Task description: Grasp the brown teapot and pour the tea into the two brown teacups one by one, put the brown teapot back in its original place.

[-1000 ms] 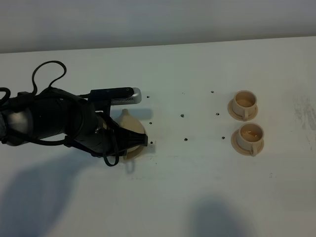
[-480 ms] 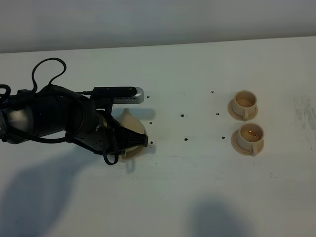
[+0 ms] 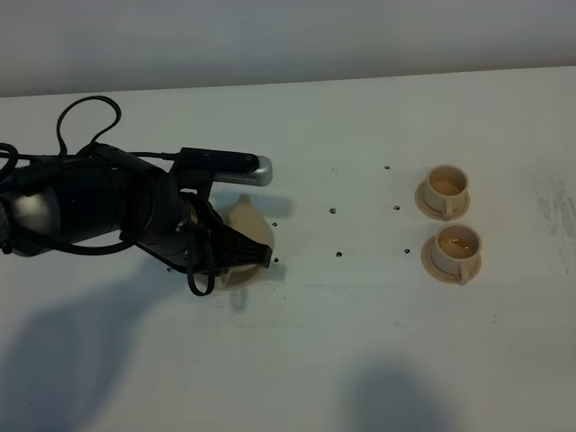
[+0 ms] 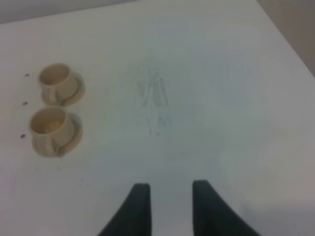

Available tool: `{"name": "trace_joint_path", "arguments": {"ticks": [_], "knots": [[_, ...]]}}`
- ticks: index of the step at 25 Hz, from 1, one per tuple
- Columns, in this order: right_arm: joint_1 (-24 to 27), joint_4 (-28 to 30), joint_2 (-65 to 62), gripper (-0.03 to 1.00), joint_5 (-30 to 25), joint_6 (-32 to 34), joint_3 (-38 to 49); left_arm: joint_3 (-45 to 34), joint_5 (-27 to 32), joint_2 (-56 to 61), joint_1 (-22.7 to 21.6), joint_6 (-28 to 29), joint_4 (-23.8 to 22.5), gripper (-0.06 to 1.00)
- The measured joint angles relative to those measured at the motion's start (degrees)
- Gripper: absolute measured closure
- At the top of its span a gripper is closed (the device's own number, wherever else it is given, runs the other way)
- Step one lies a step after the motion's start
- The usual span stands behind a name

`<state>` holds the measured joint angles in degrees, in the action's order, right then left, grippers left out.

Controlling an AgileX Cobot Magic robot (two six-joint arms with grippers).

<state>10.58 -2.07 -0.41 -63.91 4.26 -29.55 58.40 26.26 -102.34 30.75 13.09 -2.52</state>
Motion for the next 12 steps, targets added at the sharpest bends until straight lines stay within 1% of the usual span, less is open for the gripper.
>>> {"name": "trace_joint_path", "arguments": {"ticks": [7,12], "knots": [[0.00,0.00,0.00,0.74,0.00,0.00,0.00,0.36,0.19,2.65,1.36,-8.92,-0.22,0.83],[0.00,0.00,0.00,0.74,0.00,0.00,0.00,3.79,2.32,2.91,1.78,-14.60,-0.22,0.83]]}}
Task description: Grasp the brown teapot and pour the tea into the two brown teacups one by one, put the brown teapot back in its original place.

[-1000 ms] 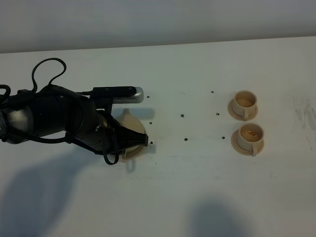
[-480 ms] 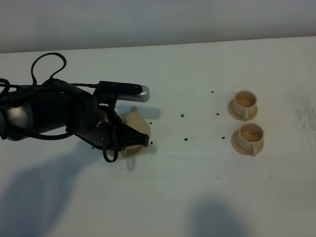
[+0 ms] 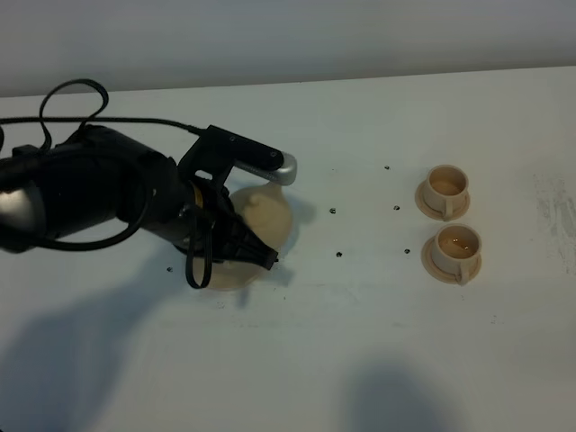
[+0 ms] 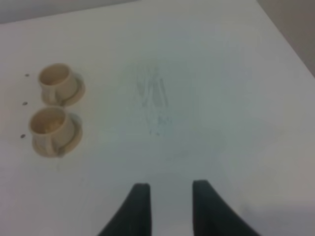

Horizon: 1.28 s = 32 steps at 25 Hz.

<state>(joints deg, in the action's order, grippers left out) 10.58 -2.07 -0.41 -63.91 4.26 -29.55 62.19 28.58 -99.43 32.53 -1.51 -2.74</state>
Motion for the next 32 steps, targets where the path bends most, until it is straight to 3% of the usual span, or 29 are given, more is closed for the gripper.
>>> {"name": "trace_joint_path", "arguments": {"ticks": [12,21,32], "knots": [[0.00,0.00,0.00,0.74,0.00,0.00,0.00,14.52,4.89,-3.00,0.00,-10.62,0.00,0.83],[0.00,0.00,0.00,0.74,0.00,0.00,0.00,24.02,7.31,-12.05,2.75,-21.63,3.82,0.83],[0.00,0.00,0.00,0.74,0.00,0.00,0.00,35.49,9.05,-21.33,5.68,-26.58,4.08,0.83]]}}
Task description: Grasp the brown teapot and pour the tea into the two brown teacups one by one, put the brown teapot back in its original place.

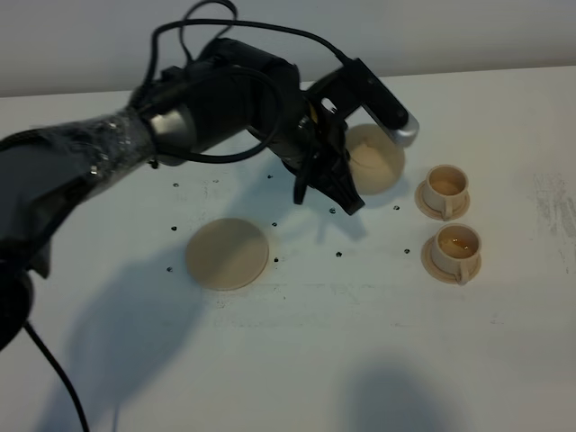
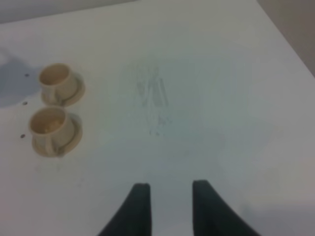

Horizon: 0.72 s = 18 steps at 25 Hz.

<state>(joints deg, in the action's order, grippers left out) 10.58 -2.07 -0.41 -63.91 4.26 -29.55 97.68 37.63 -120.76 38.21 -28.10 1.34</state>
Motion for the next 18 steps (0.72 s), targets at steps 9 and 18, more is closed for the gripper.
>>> {"name": "trace_joint_path", "arguments": {"ticks": [9,18], "knots": [[0.00,0.00,0.00,0.74,0.00,0.00,0.00,0.66,1.97,-1.70,0.11,-5.48,-0.22,0.83],[0.00,0.00,0.00,0.74,0.00,0.00,0.00,0.74,2.13,-1.70,0.11,-15.89,-0.74,0.83]]}}
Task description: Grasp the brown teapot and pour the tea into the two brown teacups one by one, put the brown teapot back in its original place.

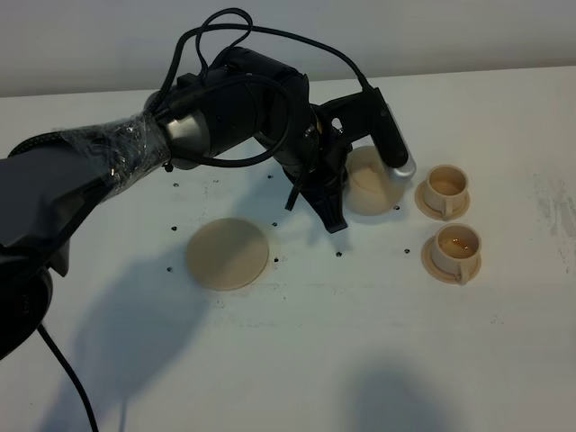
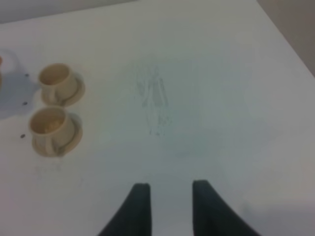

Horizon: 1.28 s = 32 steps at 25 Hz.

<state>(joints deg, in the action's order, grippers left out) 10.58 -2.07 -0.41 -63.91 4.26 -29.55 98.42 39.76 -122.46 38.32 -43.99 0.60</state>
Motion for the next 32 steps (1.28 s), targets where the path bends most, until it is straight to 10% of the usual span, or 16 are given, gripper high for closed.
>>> {"name": "trace_joint_path", "arguments": {"ticks": [32], "knots": [[0.00,0.00,0.00,0.74,0.00,0.00,0.05,6.41,-3.01,-5.44,1.19,-6.35,-8.06,0.83]]}}
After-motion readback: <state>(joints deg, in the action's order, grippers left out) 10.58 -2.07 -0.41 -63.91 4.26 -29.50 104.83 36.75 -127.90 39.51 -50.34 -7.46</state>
